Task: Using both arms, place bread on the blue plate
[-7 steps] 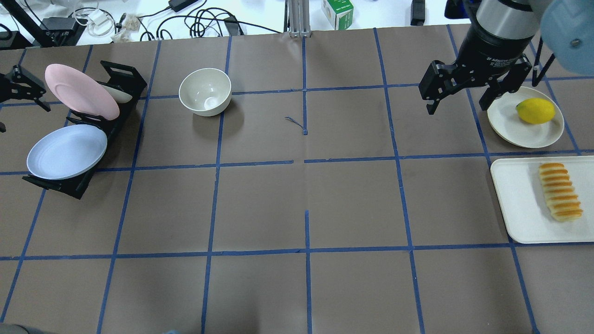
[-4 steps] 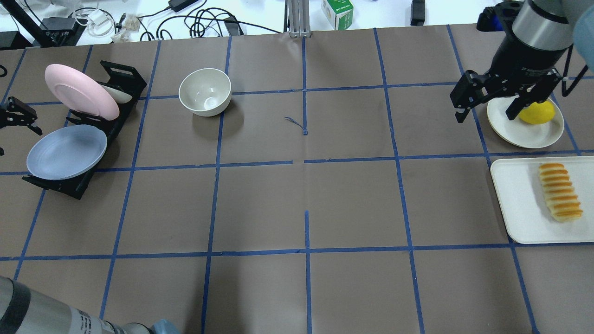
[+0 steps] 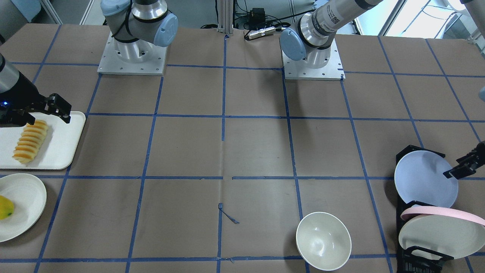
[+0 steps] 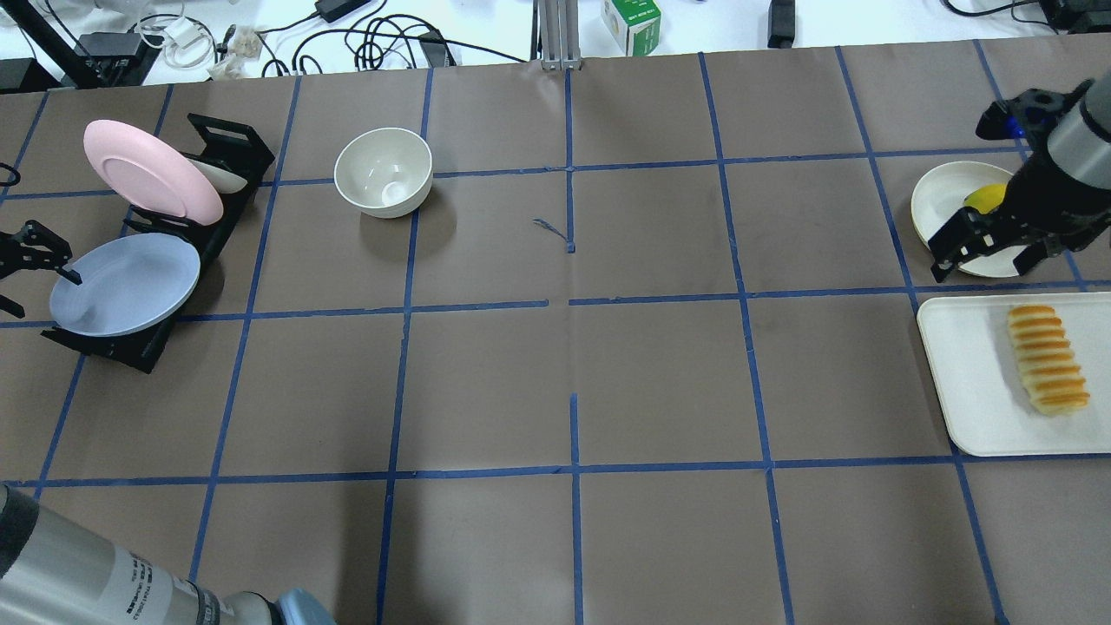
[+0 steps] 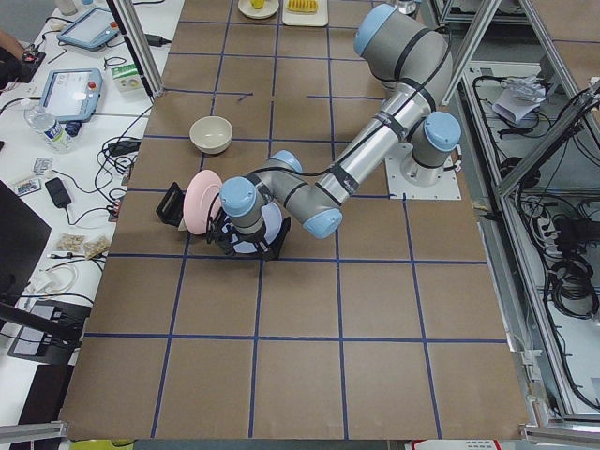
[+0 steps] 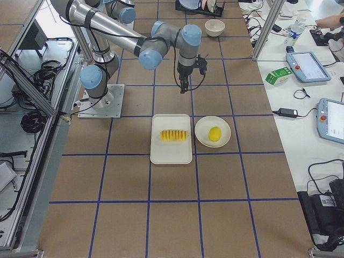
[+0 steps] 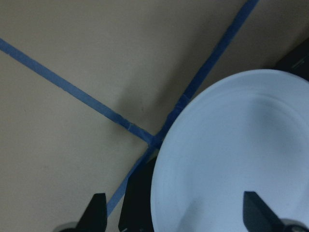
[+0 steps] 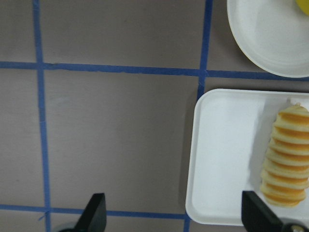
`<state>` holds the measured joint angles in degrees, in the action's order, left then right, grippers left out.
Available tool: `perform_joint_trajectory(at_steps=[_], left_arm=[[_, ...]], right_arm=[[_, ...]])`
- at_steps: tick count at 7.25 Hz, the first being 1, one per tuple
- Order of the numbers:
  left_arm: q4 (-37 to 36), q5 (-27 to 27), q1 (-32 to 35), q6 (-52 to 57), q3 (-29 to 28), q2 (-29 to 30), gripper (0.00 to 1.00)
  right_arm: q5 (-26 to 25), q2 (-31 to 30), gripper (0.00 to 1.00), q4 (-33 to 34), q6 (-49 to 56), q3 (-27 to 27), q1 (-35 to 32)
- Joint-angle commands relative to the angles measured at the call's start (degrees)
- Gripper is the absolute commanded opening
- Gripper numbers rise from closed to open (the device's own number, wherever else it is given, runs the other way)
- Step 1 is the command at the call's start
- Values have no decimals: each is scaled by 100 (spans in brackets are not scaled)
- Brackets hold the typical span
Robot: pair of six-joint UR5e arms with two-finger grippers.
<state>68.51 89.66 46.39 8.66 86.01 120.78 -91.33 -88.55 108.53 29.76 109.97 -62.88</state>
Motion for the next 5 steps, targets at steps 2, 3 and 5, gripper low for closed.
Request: perform_joint_trajectory(at_steps=[2, 3, 5], left_arm=[[-48, -335, -25, -31, 73, 24, 0], [-48, -335, -25, -31, 74, 24, 0], [21, -300, -25, 4, 82, -107, 0]], right_arm=[[-551, 311, 100, 1564, 408, 833, 987], [-544, 565, 100, 1627, 634, 790, 1057], [-474, 1083, 100, 2143, 1108, 807, 1320]])
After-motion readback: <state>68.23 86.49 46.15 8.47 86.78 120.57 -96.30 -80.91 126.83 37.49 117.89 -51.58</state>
